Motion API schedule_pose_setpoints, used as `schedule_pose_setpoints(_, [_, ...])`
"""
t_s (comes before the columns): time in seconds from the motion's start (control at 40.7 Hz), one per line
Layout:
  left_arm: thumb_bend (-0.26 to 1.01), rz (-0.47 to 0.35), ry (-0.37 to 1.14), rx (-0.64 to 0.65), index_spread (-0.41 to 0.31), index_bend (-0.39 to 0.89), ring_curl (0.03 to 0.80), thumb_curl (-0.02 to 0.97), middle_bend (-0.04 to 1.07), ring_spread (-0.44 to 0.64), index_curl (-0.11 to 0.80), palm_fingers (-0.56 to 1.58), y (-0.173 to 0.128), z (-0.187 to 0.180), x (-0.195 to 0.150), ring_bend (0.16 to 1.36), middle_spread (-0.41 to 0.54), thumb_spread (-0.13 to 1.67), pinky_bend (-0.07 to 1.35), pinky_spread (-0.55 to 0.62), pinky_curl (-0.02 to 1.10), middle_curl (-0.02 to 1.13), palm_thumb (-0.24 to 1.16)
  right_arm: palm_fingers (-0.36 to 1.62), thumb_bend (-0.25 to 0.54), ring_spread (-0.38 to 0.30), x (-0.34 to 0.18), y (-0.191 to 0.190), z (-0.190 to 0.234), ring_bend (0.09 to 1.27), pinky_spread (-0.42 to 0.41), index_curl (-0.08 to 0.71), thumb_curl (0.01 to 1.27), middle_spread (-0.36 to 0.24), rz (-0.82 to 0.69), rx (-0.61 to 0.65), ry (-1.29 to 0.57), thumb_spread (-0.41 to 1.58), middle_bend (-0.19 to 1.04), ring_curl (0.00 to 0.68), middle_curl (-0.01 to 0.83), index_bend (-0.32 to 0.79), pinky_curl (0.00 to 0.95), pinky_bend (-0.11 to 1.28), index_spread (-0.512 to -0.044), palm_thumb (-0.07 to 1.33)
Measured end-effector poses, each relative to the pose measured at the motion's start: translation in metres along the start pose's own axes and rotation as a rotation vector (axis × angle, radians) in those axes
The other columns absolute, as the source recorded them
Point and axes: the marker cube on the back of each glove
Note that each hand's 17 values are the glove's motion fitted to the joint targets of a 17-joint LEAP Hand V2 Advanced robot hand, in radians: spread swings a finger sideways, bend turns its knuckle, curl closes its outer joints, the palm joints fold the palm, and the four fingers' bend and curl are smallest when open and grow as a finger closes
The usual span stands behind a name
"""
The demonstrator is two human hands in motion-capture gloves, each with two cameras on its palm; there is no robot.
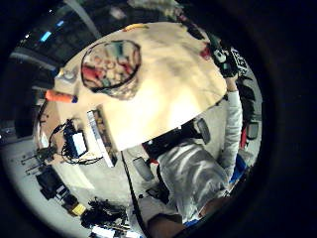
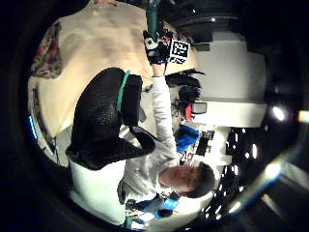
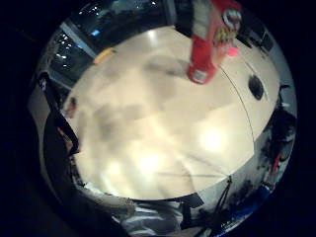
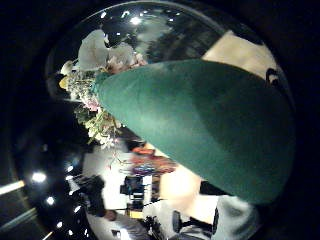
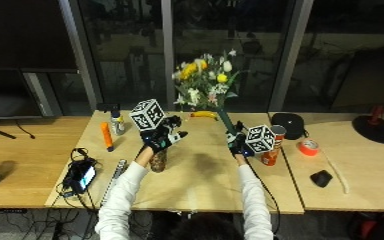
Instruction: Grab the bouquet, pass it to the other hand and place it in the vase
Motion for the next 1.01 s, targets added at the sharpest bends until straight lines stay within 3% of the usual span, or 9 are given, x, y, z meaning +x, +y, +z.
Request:
schedule_pose_setpoints(0.074, [-0.02, 0.032, 0.071, 0.141, -0.031, 0.27, 0.253, 0.311, 0.15, 0.41, 0.442, 0.27, -0.008, -0.021, 0.014, 0.38, 0.245, 1.23, 0.2, 0.41, 0.34, 0.24, 0.31, 1.43, 0.063, -0.189, -0.037, -0.007, -0.019, 1.01, -0.208, 0.418, 0.41, -0.17, -0.102, 0.163, -0.052, 1.08, 0.77, 0.541, 0.615, 0.52, 0.473, 0.78, -0.23, 0.96])
schedule_pose_setpoints(0.172, [-0.01, 0.056, 0.178, 0.245, -0.031, 0.31, 0.248, 0.318, 0.14, 0.41, 0.45, 0.28, -0.022, -0.039, 0.03, 0.36, 0.248, 1.22, 0.19, 0.41, 0.33, 0.23, 0.33, 1.39, 0.044, -0.187, -0.089, 0.006, -0.037, 1.04, -0.207, 0.443, 0.45, -0.168, -0.182, 0.21, -0.213, 1.0, 0.8, 0.555, 0.634, 0.52, 0.492, 0.81, -0.224, 0.98])
schedule_pose_setpoints(0.393, [-0.03, 0.15, 0.653, 0.301, 0.024, 0.15, 0.265, 0.345, 0.18, 0.43, 0.407, 0.21, -0.058, -0.047, 0.063, 0.41, 0.264, 1.06, 0.21, 0.43, 0.34, 0.25, 0.35, 1.36, 0.002, -0.184, -0.15, 0.035, -0.015, 1.07, -0.206, 0.492, 0.52, -0.165, -0.298, 0.162, -0.497, 0.87, 0.85, 0.571, 0.662, 0.53, 0.522, 0.83, -0.221, 1.01])
schedule_pose_setpoints(0.54, [-0.03, 0.186, 0.809, 0.315, 0.051, 0.13, 0.27, 0.356, 0.19, 0.43, 0.377, 0.2, -0.063, -0.039, 0.083, 0.43, 0.273, 1.0, 0.23, 0.43, 0.34, 0.27, 0.37, 1.35, -0.012, -0.179, -0.169, 0.057, 0.011, 1.08, -0.205, 0.52, 0.57, -0.164, -0.317, 0.107, -0.605, 0.81, 0.86, 0.576, 0.673, 0.53, 0.535, 0.84, -0.221, 1.02])
schedule_pose_setpoints(0.712, [-0.02, 0.113, 0.937, 0.339, 0.09, 0.06, 0.298, 0.366, 0.2, 0.41, 0.31, 0.17, -0.072, -0.015, 0.089, 0.52, 0.304, 0.96, 0.3, 0.43, 0.36, 0.29, 0.41, 1.34, -0.015, -0.175, -0.17, 0.066, 0.05, 1.09, -0.198, 0.548, 0.61, -0.16, -0.349, 0.073, -0.67, 0.76, 0.88, 0.579, 0.683, 0.52, 0.545, 0.84, -0.223, 1.03])
schedule_pose_setpoints(0.859, [-0.02, 0.052, 0.966, 0.483, 0.122, 0.09, 0.311, 0.377, 0.25, 0.29, 0.276, 0.42, -0.079, -0.01, 0.094, 0.6, 0.223, 0.94, 0.36, 0.31, 0.37, 0.32, 0.47, 1.33, -0.018, -0.174, -0.166, 0.075, 0.079, 1.09, -0.196, 0.567, 0.64, -0.158, -0.378, 0.091, -0.702, 0.74, 0.88, 0.581, 0.688, 0.52, 0.552, 0.84, -0.224, 1.03])
schedule_pose_setpoints(0.908, [-0.01, 0.04, 0.945, 0.565, 0.073, 0.14, 0.299, 0.382, 0.32, 0.17, 0.283, 0.67, -0.082, -0.008, 0.094, 0.58, 0.128, 0.94, 0.37, 0.19, 0.37, 0.33, 0.5, 1.33, -0.019, -0.173, -0.169, 0.081, 0.087, 1.09, -0.196, 0.573, 0.65, -0.157, -0.442, 0.089, -0.716, 0.73, 0.88, 0.581, 0.69, 0.52, 0.554, 0.84, -0.224, 1.03])
schedule_pose_setpoints(0.957, [0.02, 0.027, 0.899, 0.651, -0.021, 0.23, 0.274, 0.399, 0.42, 0.01, 0.31, 1.12, -0.086, -0.005, 0.09, 0.53, 0.006, 0.94, 0.38, 0.0, 0.35, 0.34, 0.58, 1.33, -0.019, -0.173, -0.173, 0.086, 0.093, 1.09, -0.196, 0.579, 0.65, -0.156, -0.494, 0.079, -0.727, 0.73, 0.88, 0.581, 0.691, 0.51, 0.555, 0.84, -0.224, 1.03])
schedule_pose_setpoints(1.006, [0.04, 0.016, 0.838, 0.743, -0.087, 0.26, 0.303, 0.435, 0.48, -0.1, 0.335, 1.35, -0.09, -0.005, 0.083, 0.56, -0.073, 0.87, 0.42, -0.1, 0.37, 0.37, 0.66, 1.33, -0.015, -0.176, -0.173, 0.092, 0.1, 1.09, -0.199, 0.584, 0.66, -0.156, -0.439, 0.031, -0.728, 0.74, 0.89, 0.581, 0.692, 0.51, 0.554, 0.84, -0.225, 1.03])
